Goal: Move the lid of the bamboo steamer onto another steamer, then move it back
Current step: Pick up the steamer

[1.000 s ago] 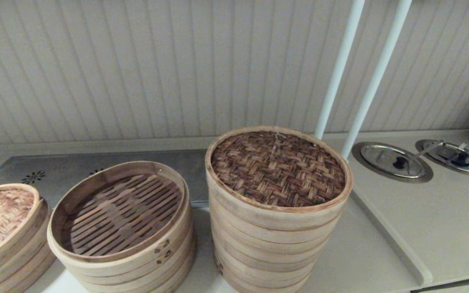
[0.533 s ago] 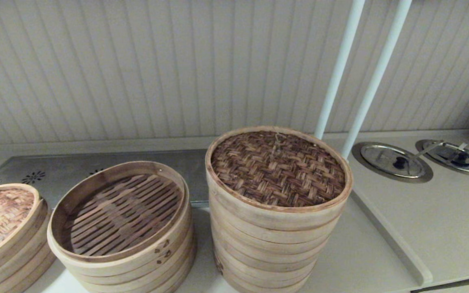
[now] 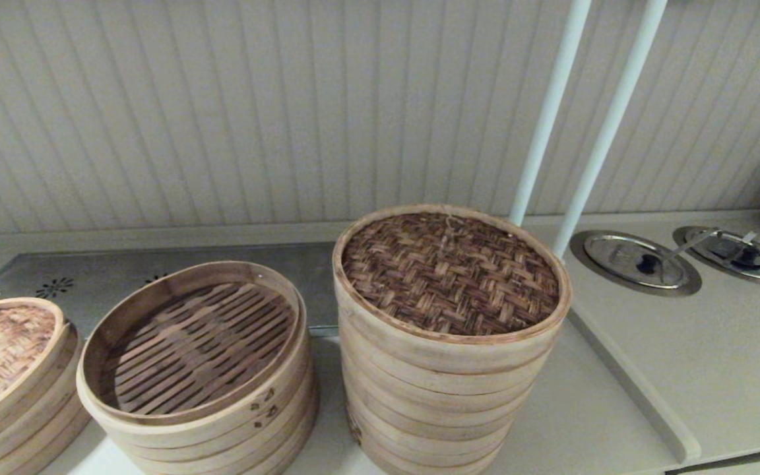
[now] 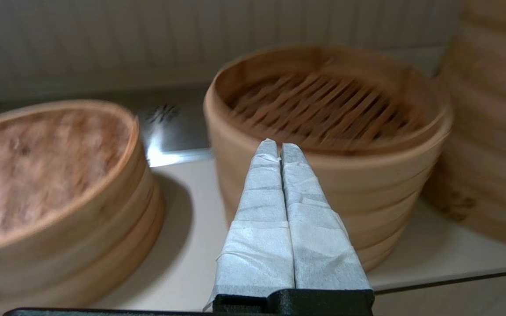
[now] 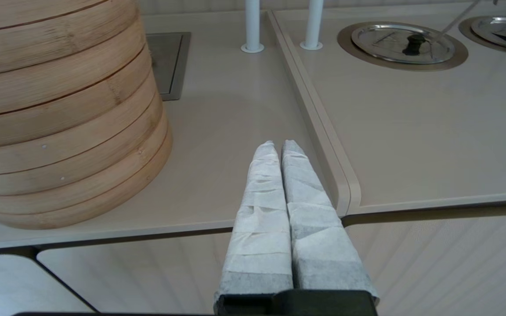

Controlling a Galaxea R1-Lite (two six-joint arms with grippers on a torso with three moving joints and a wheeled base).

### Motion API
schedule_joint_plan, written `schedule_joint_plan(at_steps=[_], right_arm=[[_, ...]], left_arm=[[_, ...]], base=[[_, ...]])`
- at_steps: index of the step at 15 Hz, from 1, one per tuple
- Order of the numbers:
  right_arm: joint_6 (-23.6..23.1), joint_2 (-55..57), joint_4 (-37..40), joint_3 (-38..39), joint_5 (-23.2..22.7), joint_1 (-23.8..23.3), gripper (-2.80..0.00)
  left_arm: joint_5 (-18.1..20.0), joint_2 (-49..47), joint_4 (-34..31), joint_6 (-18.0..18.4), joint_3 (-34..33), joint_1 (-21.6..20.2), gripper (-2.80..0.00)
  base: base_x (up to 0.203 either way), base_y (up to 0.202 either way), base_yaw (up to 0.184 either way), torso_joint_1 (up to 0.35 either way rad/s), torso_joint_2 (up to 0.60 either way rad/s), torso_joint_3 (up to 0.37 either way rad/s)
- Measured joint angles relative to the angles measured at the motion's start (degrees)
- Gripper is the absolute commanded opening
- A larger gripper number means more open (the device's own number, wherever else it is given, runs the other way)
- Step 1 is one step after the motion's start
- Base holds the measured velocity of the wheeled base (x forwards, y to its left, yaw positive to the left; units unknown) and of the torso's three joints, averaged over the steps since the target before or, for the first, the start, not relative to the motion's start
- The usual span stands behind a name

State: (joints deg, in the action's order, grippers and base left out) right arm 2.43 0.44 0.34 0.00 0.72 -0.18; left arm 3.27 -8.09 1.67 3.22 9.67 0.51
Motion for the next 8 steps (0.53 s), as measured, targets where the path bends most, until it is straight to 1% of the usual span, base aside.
schedule_joint_plan(at_steps=[3, 6, 8], right_arm=[[-0.01, 0.00, -0.01, 0.00, -0.01, 0.00, -2.80], [0.00, 0.00, -0.01, 0.00, -0.01, 0.00, -2.80], [0.00, 0.00, 0.01, 0.00, -0.01, 0.00, -2.80]], left_arm=[[4.71, -10.67, 0.36, -0.98, 11.05, 0.39, -2.80], [11.97, -23.27, -0.35, -2.34, 24.39, 1.05, -2.80], [17.81, -31.85, -2.60, -2.88, 34.54, 2.16, -2.80]], base=[[0.000, 0.000, 0.000, 0.000, 0.00, 0.000], [0.000, 0.000, 0.000, 0.000, 0.00, 0.000], [0.000, 0.000, 0.000, 0.000, 0.00, 0.000]])
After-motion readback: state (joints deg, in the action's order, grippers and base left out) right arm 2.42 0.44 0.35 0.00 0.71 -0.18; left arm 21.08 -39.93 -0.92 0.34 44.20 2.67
